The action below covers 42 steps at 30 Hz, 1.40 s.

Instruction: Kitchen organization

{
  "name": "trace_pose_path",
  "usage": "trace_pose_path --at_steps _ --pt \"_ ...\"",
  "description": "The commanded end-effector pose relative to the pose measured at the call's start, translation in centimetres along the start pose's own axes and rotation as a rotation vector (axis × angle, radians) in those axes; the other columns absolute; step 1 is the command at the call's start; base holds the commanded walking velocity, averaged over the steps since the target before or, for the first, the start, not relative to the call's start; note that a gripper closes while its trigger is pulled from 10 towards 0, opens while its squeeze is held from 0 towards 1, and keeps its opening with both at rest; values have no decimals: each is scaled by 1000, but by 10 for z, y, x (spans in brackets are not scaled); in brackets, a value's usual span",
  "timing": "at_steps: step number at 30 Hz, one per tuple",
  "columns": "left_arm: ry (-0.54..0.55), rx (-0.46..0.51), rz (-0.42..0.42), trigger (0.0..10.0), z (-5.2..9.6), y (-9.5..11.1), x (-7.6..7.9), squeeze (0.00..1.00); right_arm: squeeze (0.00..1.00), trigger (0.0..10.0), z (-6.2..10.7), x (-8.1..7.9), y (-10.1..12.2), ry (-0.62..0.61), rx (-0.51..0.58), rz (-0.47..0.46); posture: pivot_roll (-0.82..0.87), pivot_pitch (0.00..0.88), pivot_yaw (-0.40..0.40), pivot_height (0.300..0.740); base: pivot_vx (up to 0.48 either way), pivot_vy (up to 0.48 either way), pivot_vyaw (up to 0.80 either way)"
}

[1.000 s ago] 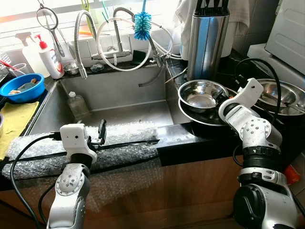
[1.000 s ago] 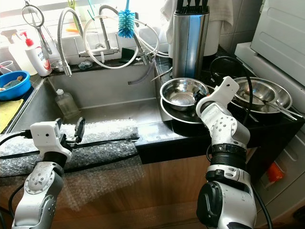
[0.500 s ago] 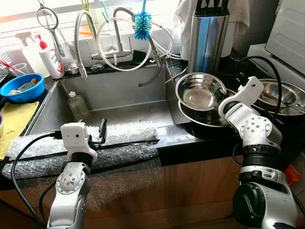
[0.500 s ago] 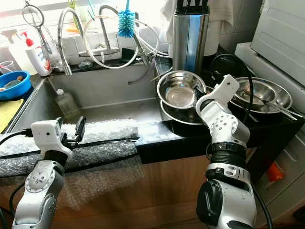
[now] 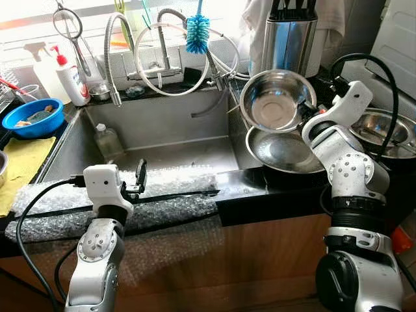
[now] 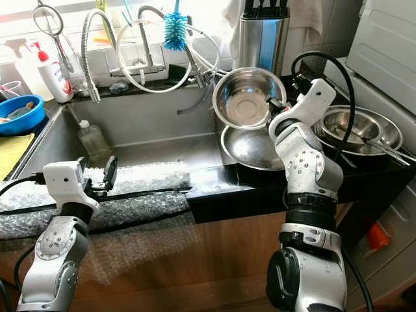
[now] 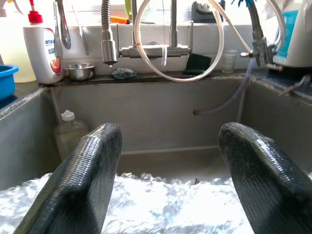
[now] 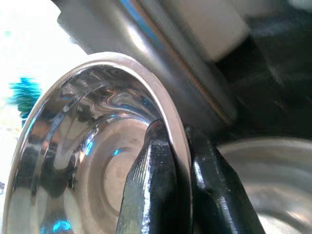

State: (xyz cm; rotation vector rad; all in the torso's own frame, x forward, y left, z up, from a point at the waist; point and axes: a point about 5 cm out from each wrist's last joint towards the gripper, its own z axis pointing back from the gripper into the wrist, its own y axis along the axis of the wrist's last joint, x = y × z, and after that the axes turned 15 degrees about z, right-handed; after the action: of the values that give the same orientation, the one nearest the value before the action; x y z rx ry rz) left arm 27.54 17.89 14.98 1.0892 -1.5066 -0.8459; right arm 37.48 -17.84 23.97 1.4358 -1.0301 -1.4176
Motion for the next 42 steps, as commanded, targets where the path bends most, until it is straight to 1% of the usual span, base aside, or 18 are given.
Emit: trace_pose_path --at_steps 1,2,4,7,9,11,12,13,15,16,17,21,37,39,41,42 --pt "25 6 35 10000 -4 3 -3 0 0 10000 3 -19 6 108 73 31 -126 0 95 740 0 0 0" --pt "31 10 63 10000 -5 4 -3 0 0 10000 7 -28 3 184 107 64 -122 0 97 740 0 0 0" --pt "32 11 77 10000 -5 4 -4 0 0 10000 11 -34 1 237 132 91 -121 0 97 740 0 0 0" --pt "35 19 95 10000 -7 7 -4 0 0 10000 20 -45 -8 334 145 63 -117 0 100 740 0 0 0" --pt "41 27 120 10000 -7 9 -6 0 0 10000 27 -51 -16 377 159 81 -118 0 103 740 0 0 0" --pt "41 27 120 10000 -7 9 -6 0 0 10000 27 -51 -16 377 159 81 -118 0 103 740 0 0 0" --pt "44 32 143 10000 -8 10 -6 0 0 10000 31 -56 -20 413 173 98 -118 0 103 740 0 0 0" --pt "41 29 182 10000 -9 10 -5 0 0 10000 37 -61 -25 456 191 125 -119 0 106 740 0 0 0" --pt "31 23 208 10000 -9 10 -4 0 0 10000 41 -64 -30 483 200 134 -117 0 106 740 0 0 0" --pt "31 23 208 10000 -9 10 -4 0 0 10000 41 -64 -30 483 200 134 -117 0 106 740 0 0 0" --pt "14 16 228 10000 -9 10 -2 0 0 10000 45 -67 -35 507 204 141 -116 0 107 740 0 0 0" --pt "-5 -6 241 10000 -10 9 -1 0 0 10000 49 -70 -43 523 206 166 -116 0 107 740 0 0 0" --pt "-9 -14 252 10000 -10 10 -2 0 0 10000 51 -69 -45 530 227 175 -116 0 107 740 0 0 0" --pt "-20 -24 272 10000 -10 9 0 0 0 10000 51 -71 -48 532 222 172 -111 0 107 740 0 0 0" --pt "-22 -26 275 10000 -10 9 0 0 0 10000 51 -71 -48 532 223 172 -111 0 107 740 0 0 0" --pt "-64 14 426 10000 -11 21 4 1000 0 10000 45 -67 -51 472 209 179 -96 0 103 740 0 0 0"
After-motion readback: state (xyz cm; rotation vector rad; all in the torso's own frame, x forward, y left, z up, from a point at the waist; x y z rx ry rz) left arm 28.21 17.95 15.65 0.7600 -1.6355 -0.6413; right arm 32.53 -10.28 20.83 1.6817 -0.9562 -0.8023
